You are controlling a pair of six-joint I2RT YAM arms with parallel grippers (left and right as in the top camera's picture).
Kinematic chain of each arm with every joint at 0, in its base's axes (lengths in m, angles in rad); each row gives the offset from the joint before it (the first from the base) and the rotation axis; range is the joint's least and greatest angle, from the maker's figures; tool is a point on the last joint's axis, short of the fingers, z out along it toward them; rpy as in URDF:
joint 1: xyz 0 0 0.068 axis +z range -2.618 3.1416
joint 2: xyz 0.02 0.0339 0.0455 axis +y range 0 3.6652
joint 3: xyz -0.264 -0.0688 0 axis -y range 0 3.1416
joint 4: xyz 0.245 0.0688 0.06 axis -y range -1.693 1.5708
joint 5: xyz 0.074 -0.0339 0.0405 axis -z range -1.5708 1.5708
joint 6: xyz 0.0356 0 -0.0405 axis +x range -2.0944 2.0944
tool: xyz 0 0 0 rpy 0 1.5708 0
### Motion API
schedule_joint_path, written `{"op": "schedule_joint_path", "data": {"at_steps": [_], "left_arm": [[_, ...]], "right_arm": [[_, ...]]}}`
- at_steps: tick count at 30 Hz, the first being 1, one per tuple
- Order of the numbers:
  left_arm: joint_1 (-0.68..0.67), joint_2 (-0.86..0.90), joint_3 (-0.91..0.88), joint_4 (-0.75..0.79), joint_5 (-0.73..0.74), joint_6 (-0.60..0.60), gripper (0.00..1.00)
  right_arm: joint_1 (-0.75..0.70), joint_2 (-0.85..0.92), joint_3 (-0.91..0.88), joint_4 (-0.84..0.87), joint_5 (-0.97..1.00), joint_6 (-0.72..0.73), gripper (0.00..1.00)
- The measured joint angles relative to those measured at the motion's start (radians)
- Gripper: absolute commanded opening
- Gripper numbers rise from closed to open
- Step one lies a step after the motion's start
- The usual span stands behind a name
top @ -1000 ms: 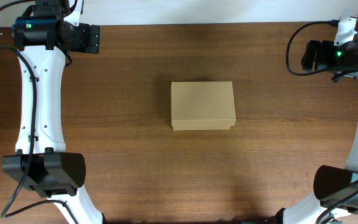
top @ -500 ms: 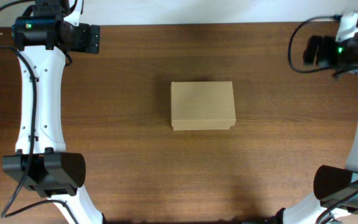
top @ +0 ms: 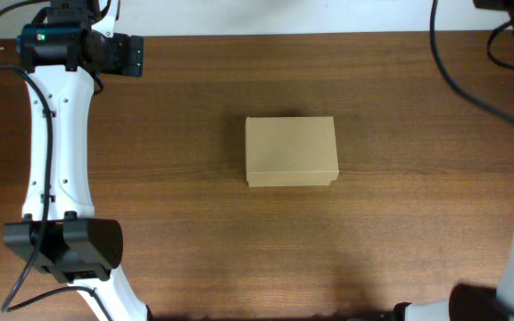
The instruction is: Pack container
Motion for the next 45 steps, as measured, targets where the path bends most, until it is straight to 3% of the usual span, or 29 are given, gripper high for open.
{"op": "schedule_joint_path", "data": {"at_steps": [6,19,27,37,45], "left_arm": [[0.0,0.0,0.0,0.0,0.0,0.0,1.0],[0.0,0.0,0.0,0.001,0.0,0.0,1.0],[0.0,0.0,0.0,0.001,0.0,0.0,1.0],[0.0,0.0,0.0,0.001,0.0,0.0,1.0],[0.0,0.0,0.0,0.002,0.0,0.0,1.0]], "right_arm": [[0.072,-0.247,-0.32,0.212,0.007,0.002,0.99],[0.122,-0.958,-1.249,0.463,0.022,0.01,0.99],[0.124,-1.354,-1.662,0.624,0.038,0.011,0.99],[0.125,-1.466,-1.973,0.912,0.098,0.012,0.99],[0.125,-1.472,-2.009,0.891,0.114,0.012,0.99]]}}
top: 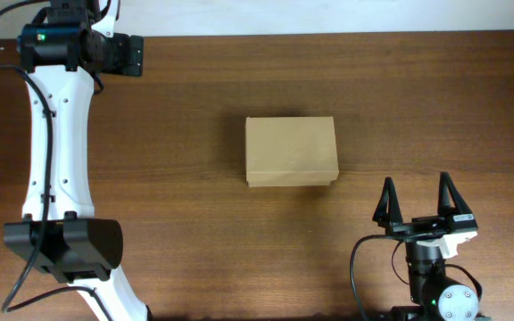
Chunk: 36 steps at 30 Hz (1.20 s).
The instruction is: Pack container
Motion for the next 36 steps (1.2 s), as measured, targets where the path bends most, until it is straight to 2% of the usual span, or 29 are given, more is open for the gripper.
{"op": "schedule_joint_path", "data": {"at_steps": [6,16,23,36], "left_arm": [[0.0,0.0,0.0,0.0,0.0,0.0,1.0],[0.0,0.0,0.0,0.0,0.0,0.0,1.0],[0.0,0.0,0.0,0.0,0.0,0.0,1.0],[0.0,0.0,0.0,0.0,0.0,0.0,1.0]], "right_arm": [[0.0,-0.085,-0.002,-0.114,0.008,0.0,0.99],[0.0,-0.089,-0.002,-0.227,0.008,0.0,0.99],[0.0,-0.089,-0.005,-0.499,0.012,0.0,0.99],[0.0,-0.084,-0.005,-0.499,0.016,0.001,0.99]]}}
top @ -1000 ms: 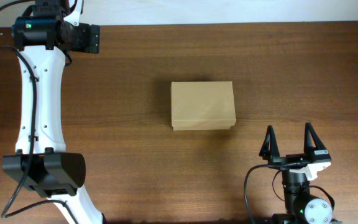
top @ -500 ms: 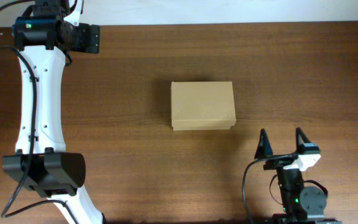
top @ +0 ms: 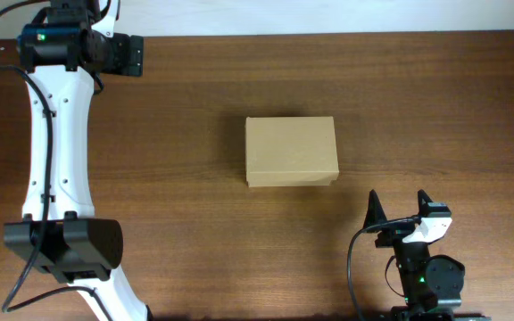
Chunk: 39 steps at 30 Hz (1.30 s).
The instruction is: Pack container
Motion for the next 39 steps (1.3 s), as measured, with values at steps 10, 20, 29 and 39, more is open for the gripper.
{"op": "schedule_joint_path", "data": {"at_steps": [10,20,29,39], "left_arm": [[0.0,0.0,0.0,0.0,0.0,0.0,1.0],[0.0,-0.176,-0.045,-0.001,0.0,0.0,1.0],[0.0,-0.718,-0.604,0.677,0.017,0.011,1.0],[0.0,-1.244,-1.472,1.08,0.124,0.011,1.0]], "right_arm": [[0.0,0.0,0.0,0.0,0.0,-0.001,0.99],[0.0,0.0,0.0,0.0,0.0,-0.001,0.99],[0.0,0.0,0.0,-0.001,0.006,0.0,0.99],[0.0,-0.001,0.0,-0.001,0.011,-0.001,0.99]]}}
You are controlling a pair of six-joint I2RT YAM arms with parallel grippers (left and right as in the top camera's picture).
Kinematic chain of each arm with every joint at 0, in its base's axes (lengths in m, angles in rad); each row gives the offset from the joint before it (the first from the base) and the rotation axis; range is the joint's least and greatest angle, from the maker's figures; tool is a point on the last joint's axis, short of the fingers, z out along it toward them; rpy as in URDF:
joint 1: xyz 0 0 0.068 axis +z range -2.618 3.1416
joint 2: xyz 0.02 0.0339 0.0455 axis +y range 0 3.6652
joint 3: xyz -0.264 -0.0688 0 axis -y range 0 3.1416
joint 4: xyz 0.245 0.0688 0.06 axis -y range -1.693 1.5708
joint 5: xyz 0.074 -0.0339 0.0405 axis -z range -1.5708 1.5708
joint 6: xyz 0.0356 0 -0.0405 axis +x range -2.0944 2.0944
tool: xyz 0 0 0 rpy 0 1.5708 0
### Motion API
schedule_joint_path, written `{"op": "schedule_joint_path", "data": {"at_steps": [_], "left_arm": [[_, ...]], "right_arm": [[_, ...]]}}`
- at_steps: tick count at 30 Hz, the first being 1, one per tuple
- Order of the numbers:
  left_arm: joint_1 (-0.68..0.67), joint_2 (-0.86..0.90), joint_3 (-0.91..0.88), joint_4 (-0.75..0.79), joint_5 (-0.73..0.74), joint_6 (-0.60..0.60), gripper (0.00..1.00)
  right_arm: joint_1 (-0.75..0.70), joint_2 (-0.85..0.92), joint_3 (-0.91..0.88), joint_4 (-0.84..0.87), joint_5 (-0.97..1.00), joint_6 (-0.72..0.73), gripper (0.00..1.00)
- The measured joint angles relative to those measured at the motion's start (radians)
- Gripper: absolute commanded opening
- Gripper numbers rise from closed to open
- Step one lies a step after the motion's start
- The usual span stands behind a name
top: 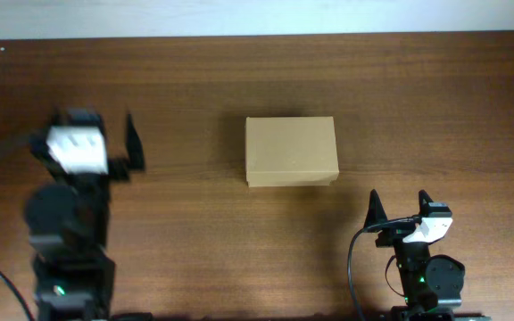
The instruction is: Pack container
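Observation:
A closed brown cardboard box point(291, 152) lies flat in the middle of the wooden table point(203, 80). My left gripper point(87, 135) hangs blurred over the table's left side, level with the box and well to its left. One dark finger point(133, 147) stands out wide from its white body, so it looks open and empty. My right gripper point(398, 207) is near the front right, below and to the right of the box, its fingers apart with nothing between them.
Only the box lies on the brown tabletop. A pale strip point(257, 18) runs beyond the table's far edge. The two arm bases stand at the front left and front right.
The left arm, which stretched to the far left corner, is now folded back, its gripper over the left side of the table. The right gripper and the box have not moved.
At first both arms reached to the far corners and the closed box lay in the middle. Then the right gripper stood open at the front right, and a little later sat slightly further left. Now the left arm has come back too; the box never moved.

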Motion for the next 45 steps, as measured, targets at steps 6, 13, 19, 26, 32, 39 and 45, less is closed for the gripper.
{"op": "schedule_joint_path", "data": {"at_steps": [6,13,19,26,32,39,45], "left_arm": [[0.0,-0.219,-0.34,0.053,0.124,0.0,1.0],[0.0,-0.435,-0.529,0.089,0.208,0.0,1.0],[0.0,-0.589,-0.597,0.089,0.226,0.0,1.0],[-0.003,-0.691,-0.646,0.075,0.231,0.0,1.0],[-0.004,-0.711,-0.708,0.062,0.231,0.0,1.0],[-0.004,-0.712,-0.728,0.023,0.231,0.0,1.0],[-0.004,-0.712,-0.728,0.023,0.231,0.0,1.0]], "right_arm": [[0.0,0.0,0.0,0.0,0.0,0.0,0.99],[0.0,0.0,0.0,0.0,0.0,0.0,0.99],[0.0,0.0,0.0,0.0,0.0,0.001,0.99],[0.0,0.0,0.0,0.0,0.0,0.0,0.99],[0.0,0.0,0.0,0.0,0.0,0.001,0.99],[0.0,0.0,0.0,0.0,0.0,0.0,0.99],[0.0,0.0,0.0,0.0,0.0,0.0,0.99]]}}
